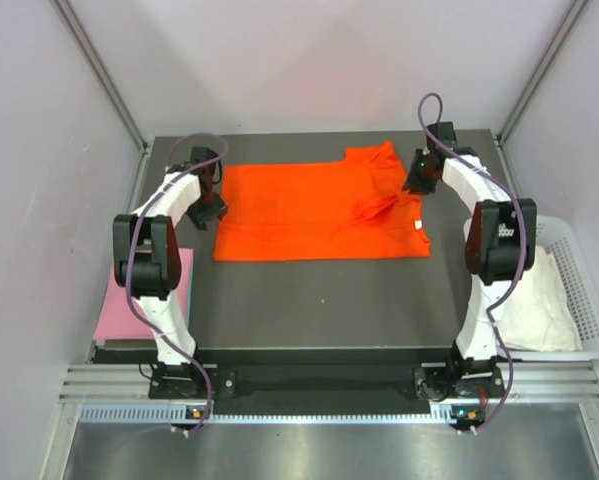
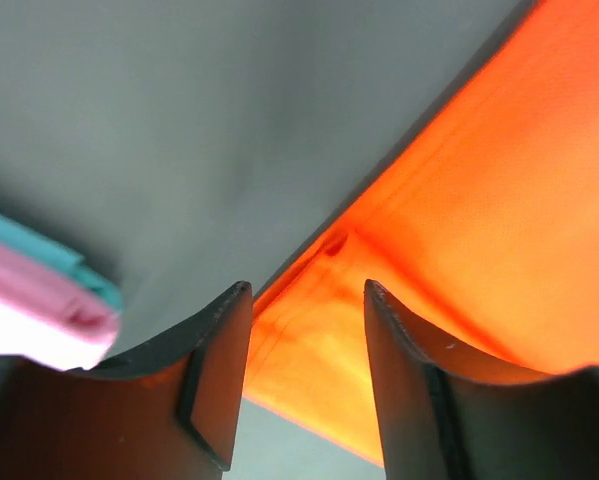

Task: Fold and stack the t-shirts
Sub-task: Fold the tshirt

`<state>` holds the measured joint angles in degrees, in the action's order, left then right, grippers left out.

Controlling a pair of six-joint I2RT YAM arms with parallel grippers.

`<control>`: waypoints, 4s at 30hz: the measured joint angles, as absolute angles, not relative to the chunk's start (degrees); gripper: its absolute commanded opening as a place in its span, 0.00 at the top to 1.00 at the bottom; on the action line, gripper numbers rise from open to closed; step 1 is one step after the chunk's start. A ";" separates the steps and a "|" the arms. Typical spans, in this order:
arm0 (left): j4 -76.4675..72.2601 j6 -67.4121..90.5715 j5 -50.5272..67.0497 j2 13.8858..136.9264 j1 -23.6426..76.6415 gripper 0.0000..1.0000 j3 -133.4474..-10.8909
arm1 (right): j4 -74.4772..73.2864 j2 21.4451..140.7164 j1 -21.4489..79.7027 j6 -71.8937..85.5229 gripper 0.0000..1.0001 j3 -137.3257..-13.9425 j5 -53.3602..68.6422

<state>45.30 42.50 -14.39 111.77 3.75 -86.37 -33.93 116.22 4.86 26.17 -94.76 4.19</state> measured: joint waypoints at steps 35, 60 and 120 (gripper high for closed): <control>32.42 30.52 9.37 107.39 4.16 0.55 -72.36 | -32.88 99.46 8.69 18.76 0.66 -67.11 -0.01; 28.77 57.95 -3.92 89.60 3.33 0.44 -50.65 | -14.68 75.72 8.29 53.39 0.43 -34.92 -7.68; 29.58 34.54 5.58 94.35 1.61 0.59 -71.66 | -15.73 101.12 6.72 25.74 0.47 -75.35 2.57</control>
